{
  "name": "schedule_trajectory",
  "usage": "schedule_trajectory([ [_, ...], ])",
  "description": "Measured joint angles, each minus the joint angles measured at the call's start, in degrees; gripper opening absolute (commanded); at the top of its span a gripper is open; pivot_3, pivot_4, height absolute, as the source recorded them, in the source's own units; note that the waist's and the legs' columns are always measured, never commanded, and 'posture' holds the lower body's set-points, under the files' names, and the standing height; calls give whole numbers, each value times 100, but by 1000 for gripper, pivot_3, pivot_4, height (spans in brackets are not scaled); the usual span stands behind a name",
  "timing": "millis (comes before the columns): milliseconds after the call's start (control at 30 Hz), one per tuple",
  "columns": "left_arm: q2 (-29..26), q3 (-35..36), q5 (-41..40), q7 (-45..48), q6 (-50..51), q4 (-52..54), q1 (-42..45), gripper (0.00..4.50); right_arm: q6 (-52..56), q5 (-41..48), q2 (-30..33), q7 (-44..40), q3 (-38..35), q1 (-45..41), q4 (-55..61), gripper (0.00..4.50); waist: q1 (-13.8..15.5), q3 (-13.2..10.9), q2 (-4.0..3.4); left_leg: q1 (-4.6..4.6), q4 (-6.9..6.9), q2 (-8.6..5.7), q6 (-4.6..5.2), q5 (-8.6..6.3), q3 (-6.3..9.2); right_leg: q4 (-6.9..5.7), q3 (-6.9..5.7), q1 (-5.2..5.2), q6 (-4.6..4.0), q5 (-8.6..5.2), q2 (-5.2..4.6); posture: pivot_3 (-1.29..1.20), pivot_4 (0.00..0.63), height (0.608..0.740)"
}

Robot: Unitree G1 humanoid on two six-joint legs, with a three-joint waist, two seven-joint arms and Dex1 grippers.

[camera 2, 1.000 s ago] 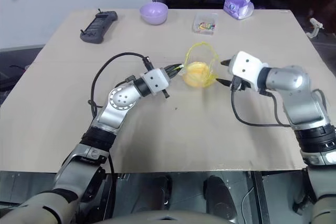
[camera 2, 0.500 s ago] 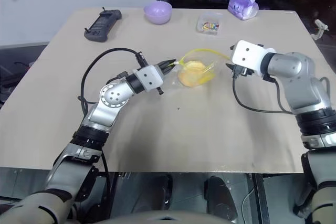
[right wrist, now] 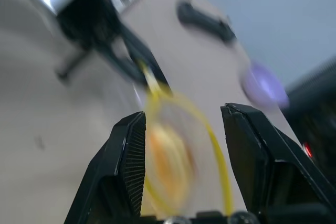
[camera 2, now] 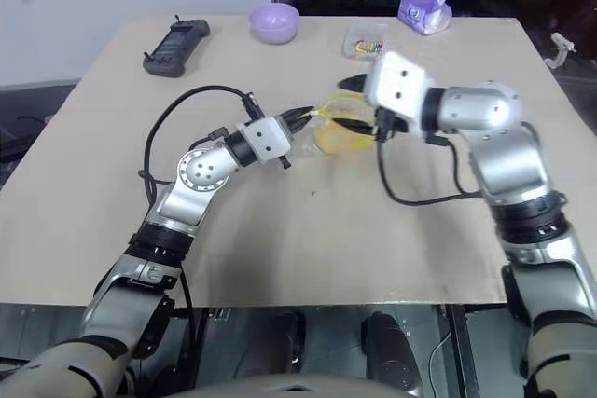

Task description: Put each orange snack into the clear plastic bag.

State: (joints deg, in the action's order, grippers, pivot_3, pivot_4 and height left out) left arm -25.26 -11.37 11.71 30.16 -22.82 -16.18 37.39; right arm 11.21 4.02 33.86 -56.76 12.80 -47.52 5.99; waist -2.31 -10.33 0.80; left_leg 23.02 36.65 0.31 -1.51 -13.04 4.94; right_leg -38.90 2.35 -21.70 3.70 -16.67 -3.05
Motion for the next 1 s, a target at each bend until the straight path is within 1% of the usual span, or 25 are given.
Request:
schedule_trajectory([
  [133, -128, -1, 140, 14, -16, 4, 39, 0, -358, -504, -290, 218, 398, -171, -539, 2474, 21, 0, 0, 2, 2, -2, -1, 0, 1, 1, -1, -1, 0, 0, -1, 0, 150, 736],
  [267, -266, -6, 279, 79, -16, 246, 51, 0, -860, -794, -539, 341, 515, -403, -901, 2474, 7, -1, -1, 3, -3, -1, -3, 1, 1, 4, -1, -3, 0, 0, 0, 0, 150, 736],
  [433, -380, -12, 391, 106, -4, 399, 50, 0, -1279, -1003, -756, 453, 596, -458, -1105, 2474, -4, -1, -1, 1, -3, -1, -1, 1, 1, 0, 0, -3, 0, 0, 0, 0, 150, 736],
  [700, -431, -18, 449, 121, 0, 456, 51, 0, -1611, -1249, -829, 487, 674, -471, -1338, 2474, -4, -1, -2, 1, -3, 0, -1, 1, 1, 1, 0, -3, 0, 0, 1, 0, 150, 736],
  [900, -462, -18, 463, 120, 0, 460, 50, 0, -1655, -1346, -816, 502, 671, -471, -1392, 2474, -5, -1, -2, 1, -3, 0, -1, 1, 1, 1, 0, -3, 0, 0, 1, 0, 150, 736],
  [933, -473, -18, 465, 120, 0, 460, 50, 0, -1655, -1348, -806, 502, 670, -471, -1394, 1952, -5, -1, -2, 0, -3, 0, -1, 1, 1, 1, -1, -3, 0, 0, 1, 0, 150, 736],
  [967, -482, -17, 467, 120, 0, 460, 50, 0, -1655, -1349, -800, 502, 669, -471, -1394, 1636, -5, -1, -2, 1, -3, 0, -1, 0, 1, 1, -1, -3, 0, 0, 1, 0, 150, 736],
  [1000, -486, -17, 470, 120, 0, 460, 50, 0, -1655, -1351, -797, 503, 669, -471, -1394, 1135, -5, -1, -2, 1, -3, 0, -1, 0, 1, 1, 0, -3, 0, 0, 1, 0, 150, 736],
])
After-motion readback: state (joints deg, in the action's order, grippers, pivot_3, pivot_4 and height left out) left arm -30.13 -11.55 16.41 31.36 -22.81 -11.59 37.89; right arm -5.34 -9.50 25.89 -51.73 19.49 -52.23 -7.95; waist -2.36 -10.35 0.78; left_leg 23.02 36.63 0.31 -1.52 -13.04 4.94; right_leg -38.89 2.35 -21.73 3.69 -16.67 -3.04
